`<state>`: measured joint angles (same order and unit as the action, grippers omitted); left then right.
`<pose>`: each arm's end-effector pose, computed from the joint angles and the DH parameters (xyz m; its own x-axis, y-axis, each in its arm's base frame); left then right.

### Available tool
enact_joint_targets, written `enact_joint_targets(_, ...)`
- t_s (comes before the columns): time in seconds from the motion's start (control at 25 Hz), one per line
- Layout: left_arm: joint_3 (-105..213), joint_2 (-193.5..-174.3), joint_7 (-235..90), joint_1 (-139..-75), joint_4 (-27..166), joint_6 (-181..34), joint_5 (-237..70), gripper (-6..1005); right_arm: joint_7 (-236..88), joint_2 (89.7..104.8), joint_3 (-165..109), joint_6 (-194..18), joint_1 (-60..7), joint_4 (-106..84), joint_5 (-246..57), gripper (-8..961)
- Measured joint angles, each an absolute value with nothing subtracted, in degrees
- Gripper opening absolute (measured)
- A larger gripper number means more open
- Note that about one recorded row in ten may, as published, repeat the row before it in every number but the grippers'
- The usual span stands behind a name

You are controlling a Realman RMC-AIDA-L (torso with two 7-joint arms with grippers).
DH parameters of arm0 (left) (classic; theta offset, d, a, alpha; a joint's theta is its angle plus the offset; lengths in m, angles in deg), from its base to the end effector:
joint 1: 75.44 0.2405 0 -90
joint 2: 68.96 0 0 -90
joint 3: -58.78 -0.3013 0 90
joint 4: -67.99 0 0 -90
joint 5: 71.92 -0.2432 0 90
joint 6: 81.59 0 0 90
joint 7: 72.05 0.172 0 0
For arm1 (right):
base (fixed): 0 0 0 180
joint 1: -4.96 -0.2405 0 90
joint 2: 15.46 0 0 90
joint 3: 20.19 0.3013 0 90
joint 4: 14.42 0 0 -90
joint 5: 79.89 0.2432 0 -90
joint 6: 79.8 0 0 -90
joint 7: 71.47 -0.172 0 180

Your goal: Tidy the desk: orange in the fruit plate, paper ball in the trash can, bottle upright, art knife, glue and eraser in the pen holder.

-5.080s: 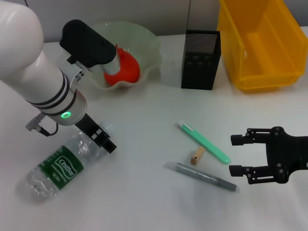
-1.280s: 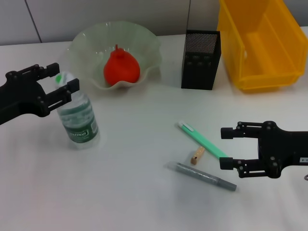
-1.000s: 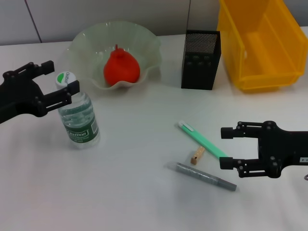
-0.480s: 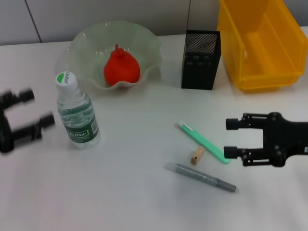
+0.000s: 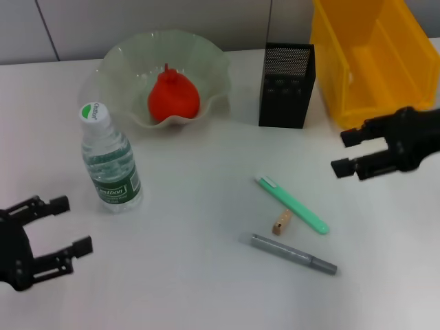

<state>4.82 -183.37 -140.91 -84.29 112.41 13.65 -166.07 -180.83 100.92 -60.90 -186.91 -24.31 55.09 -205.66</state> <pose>-0.3707 0.2825 0.0000 0.7847 0.2379 0.5725 0.4321 -0.8720 -0.2299 0.2717 0.3779 0.0584 0.8388 -0.4852 -0.2471 -0.5253 -0.8404 -0.1330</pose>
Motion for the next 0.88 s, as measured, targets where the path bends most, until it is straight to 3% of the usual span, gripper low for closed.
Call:
enact_joint_targets(0.24,5.0,-184.51,-138.5,-84.5,112.0,14.2,-167.8,814,-199.0,99.23,-68.0,-187.5,-34.8,59.6,-221.0,752)
enact_joint_targets(0.4,4.9,-184.55,-138.2,-84.4,112.0,14.5,-167.9,814,-203.8,99.18,-71.4,-187.1,-39.2,58.4,-226.1,752)
enact_joint_targets(0.68,4.9,-184.74,-138.1,-84.5,112.0,15.0,-167.9,814,-211.0,100.24,-76.4,-184.1,-47.4,51.8,-234.5,753)
enact_joint_targets(0.88,5.0,-184.83,-138.1,-84.5,112.2,15.2,-167.9,815,-215.0,102.1,-82.2,-179.4,-51.5,46.6,-239.3,753)
